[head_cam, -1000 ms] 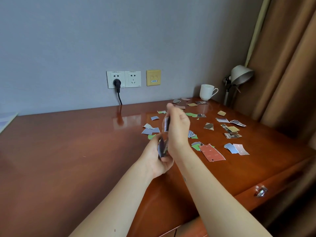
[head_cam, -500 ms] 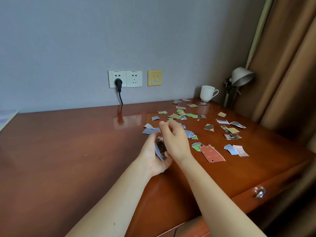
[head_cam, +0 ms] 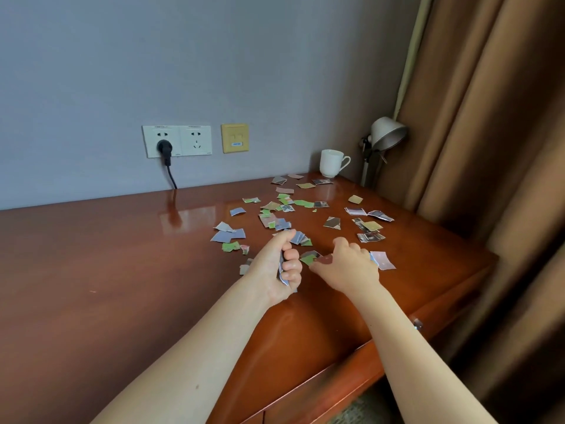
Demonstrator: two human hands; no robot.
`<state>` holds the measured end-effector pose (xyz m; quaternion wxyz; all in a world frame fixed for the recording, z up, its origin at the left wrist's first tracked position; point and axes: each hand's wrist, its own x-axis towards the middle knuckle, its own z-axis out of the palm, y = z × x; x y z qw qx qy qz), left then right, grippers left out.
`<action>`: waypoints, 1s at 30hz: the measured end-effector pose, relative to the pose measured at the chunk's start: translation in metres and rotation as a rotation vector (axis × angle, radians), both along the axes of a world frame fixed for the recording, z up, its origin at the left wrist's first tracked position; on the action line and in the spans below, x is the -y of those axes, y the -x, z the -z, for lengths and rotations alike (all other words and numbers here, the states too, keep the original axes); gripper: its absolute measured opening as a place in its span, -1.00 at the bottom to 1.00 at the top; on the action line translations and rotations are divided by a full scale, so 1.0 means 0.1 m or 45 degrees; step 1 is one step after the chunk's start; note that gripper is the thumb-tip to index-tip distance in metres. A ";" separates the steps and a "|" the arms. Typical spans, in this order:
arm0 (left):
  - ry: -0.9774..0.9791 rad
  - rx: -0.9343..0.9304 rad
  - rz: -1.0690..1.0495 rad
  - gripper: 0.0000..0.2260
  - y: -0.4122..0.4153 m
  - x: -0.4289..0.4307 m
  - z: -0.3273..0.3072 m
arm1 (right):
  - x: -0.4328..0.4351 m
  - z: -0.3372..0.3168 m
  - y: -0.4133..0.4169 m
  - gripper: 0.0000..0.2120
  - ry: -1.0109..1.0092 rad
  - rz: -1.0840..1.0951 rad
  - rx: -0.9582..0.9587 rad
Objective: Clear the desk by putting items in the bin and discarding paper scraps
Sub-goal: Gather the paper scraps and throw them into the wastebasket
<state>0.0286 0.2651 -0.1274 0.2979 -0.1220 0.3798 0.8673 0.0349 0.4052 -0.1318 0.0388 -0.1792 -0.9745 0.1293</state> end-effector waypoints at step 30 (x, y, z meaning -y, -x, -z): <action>-0.029 -0.088 -0.070 -0.50 0.10 0.10 0.03 | 0.34 -0.34 0.09 -0.94 1.120 -0.379 -0.331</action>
